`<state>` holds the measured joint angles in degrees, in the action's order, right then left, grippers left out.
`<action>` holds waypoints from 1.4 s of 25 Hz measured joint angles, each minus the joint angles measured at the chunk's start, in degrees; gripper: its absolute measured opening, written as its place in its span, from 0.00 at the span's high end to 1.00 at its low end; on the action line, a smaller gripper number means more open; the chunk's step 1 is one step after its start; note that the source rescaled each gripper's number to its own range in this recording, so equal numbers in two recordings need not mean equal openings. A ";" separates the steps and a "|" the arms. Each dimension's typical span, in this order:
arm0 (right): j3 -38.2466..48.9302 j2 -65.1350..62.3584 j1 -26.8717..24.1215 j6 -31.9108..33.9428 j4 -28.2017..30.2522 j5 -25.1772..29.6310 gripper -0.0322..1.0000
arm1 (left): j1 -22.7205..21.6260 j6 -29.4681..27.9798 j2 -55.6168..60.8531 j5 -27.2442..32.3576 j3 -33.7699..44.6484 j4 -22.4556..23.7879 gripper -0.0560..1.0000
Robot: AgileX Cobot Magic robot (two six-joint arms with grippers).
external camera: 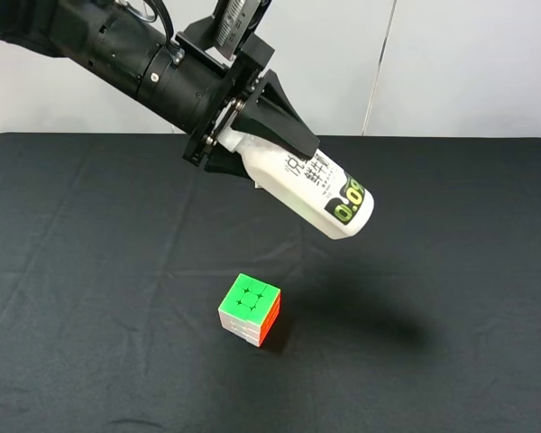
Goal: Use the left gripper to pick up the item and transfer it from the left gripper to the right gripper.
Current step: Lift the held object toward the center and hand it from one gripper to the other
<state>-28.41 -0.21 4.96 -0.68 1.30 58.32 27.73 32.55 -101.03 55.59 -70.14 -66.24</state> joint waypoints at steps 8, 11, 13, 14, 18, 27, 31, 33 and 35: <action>-4.03 7.87 0.00 -3.37 -5.46 1.82 0.00 | 0.00 0.32 0.00 -0.26 0.18 -1.09 0.94; -7.56 14.57 0.00 -6.80 -7.66 1.89 0.00 | 0.00 0.37 0.00 -0.26 0.18 -1.10 0.94; -9.86 18.38 0.63 -8.85 -9.42 1.36 0.00 | 0.00 0.41 0.00 -0.26 0.18 -1.10 0.94; -10.69 20.20 1.56 -9.50 -10.36 0.86 0.00 | 0.00 0.41 0.00 -0.26 0.18 -1.10 0.94; -14.02 26.76 7.45 -11.87 -11.93 -0.17 0.00 | 0.00 0.41 0.00 -0.26 0.18 -1.10 0.94; -19.81 40.49 25.59 -16.27 -11.22 -2.45 0.00 | 0.00 0.41 0.00 -0.26 0.18 -1.15 0.94; -21.72 46.46 31.75 -16.85 -9.37 -4.48 0.00 | 0.00 0.41 0.00 -0.26 0.18 -1.15 0.94; -23.17 48.80 33.95 -17.04 -8.78 -5.86 0.00 | 0.00 0.41 0.00 -0.26 0.18 -1.21 0.94; -23.83 49.80 34.84 -17.09 -8.58 -6.41 0.00 | 0.00 0.41 0.00 -0.26 0.18 -1.44 0.94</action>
<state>-52.24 49.58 39.80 -17.77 -7.27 51.91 27.73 32.96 -101.03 55.33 -69.96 -67.68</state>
